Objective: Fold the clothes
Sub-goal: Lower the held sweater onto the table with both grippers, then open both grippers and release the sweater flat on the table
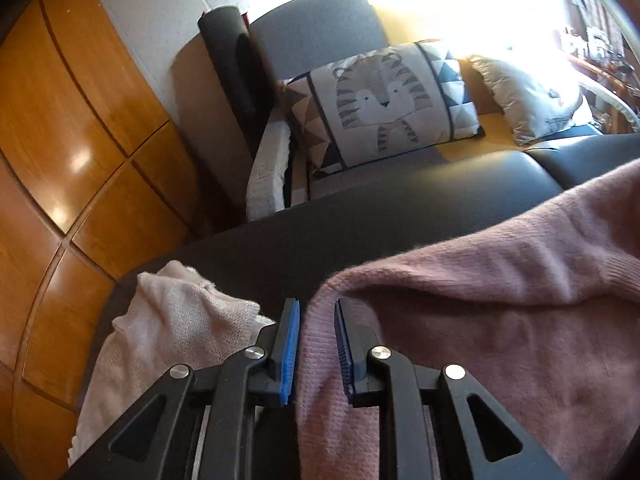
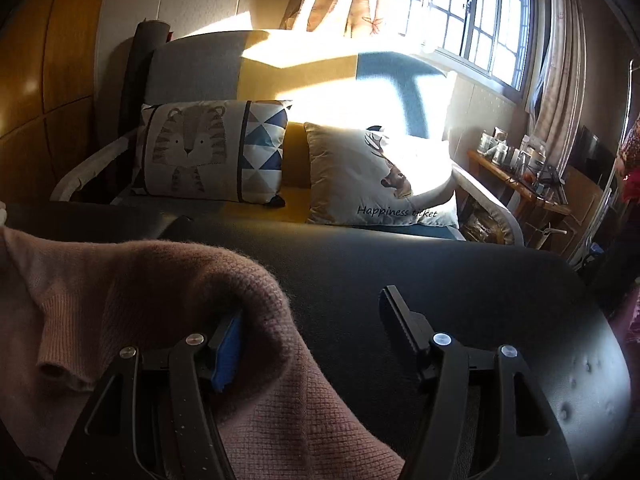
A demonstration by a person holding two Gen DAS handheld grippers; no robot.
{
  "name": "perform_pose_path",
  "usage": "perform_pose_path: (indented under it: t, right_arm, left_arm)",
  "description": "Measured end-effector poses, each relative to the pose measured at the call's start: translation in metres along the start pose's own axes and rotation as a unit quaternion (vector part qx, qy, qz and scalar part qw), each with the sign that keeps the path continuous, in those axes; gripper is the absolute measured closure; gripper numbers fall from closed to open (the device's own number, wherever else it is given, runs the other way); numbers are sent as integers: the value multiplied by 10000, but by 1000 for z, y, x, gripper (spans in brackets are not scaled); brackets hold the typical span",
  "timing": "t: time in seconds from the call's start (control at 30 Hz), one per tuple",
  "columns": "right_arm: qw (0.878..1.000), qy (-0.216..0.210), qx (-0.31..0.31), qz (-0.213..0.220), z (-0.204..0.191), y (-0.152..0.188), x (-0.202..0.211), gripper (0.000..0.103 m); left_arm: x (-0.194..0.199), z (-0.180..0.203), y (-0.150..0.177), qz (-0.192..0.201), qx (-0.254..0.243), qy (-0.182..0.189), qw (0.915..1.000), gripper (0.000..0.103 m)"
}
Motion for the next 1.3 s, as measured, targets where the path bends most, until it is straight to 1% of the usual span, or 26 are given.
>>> perform_pose_path:
  t: [0.07, 0.13, 0.2, 0.23, 0.3, 0.33, 0.43, 0.47, 0.53, 0.57, 0.6, 0.67, 0.73, 0.8, 0.87, 0.97, 1.1, 1.17, 1.2, 1.3]
  right_arm:
    - [10000, -22, 51, 69, 0, -2, 11, 34]
    - [9998, -45, 103, 139, 0, -4, 23, 34]
    - [9996, -67, 154, 208, 0, -5, 34, 34]
    - [9995, -78, 180, 243, 0, -6, 40, 34]
    - [9985, -402, 287, 241, -11, -1, 50, 34]
    - [9974, -615, 326, 207, -19, 3, 54, 34]
    - [9910, -1262, 442, 105, -44, 14, 67, 34]
    - [9870, -1531, 481, 46, -54, 18, 70, 34]
    - [9750, -2156, 497, -202, -77, 29, 71, 34]
    - [9696, -2368, 520, -345, -86, 35, 68, 34]
    - [9667, -2441, 594, -488, -93, 42, 62, 34]
    - [9609, -2547, 755, -774, -104, 55, 50, 34]
    - [9566, -2611, 777, -1030, -113, 66, 37, 34]
    - [9541, -2629, 794, -1194, -122, 74, 24, 34]
    - [9537, -2658, 761, -1185, -129, 69, 13, 31]
    - [9565, -2560, 750, -1182, -140, 60, -6, 30]
    - [9631, -2407, 443, -1118, -153, 37, -39, 30]
    - [9737, -2083, 230, -897, -154, 16, -57, 30]
    - [9765, -2010, 57, -777, -153, 5, -63, 30]
    - [9788, -1920, -606, -388, -145, -25, -80, 30]
  left_arm:
    - [16, 23, 0, 47, -188, 523, 9984, 84]
    - [31, 48, 1, 95, -426, 1033, 9937, 84]
    - [42, 79, 7, 48, -749, 1620, 9839, 84]
    - [46, 92, 9, 49, -897, 1822, 9791, 84]
    - [54, 118, 16, 52, -1189, 2220, 9677, 84]
    - [56, 129, 17, 70, -1327, 2342, 9631, 84]
    - [56, 154, 18, 34, -1499, 2669, 9520, 84]
    - [54, 160, 16, 1, -1476, 2768, 9495, 84]
    - [50, 170, 14, -91, -1411, 2968, 9444, 84]
    - [48, 176, 14, -127, -1399, 2975, 9443, 84]
    - [46, 181, 14, -162, -1387, 2980, 9443, 84]
    - [36, 186, 12, -205, -1338, 2993, 9445, 84]
    - [29, 186, 2, -170, -1137, 3042, 9457, 82]
    - [17, 186, -7, -176, -974, 3001, 9487, 81]
    - [5, 183, -18, -159, -797, 2943, 9522, 81]
    - [-14, 175, -35, -98, -510, 2829, 9578, 81]
    - [-39, 164, -57, -17, -125, 2671, 9636, 81]
    - [-52, 158, -68, 23, 67, 2591, 9658, 81]
    - [-58, 155, -74, 44, 163, 2550, 9668, 81]
    - [-78, 133, -94, 37, 777, 2409, 9674, 81]
Point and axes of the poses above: each gripper's, at about its wrist camera, not at the fingertips, and x roughly against the way its jaws point, z to its right, y to its underside, the point moved 8 cm from there along -x, roughly the way its jaws point, and after that the axes turned 8 degrees about z, right-handed, at the moved point
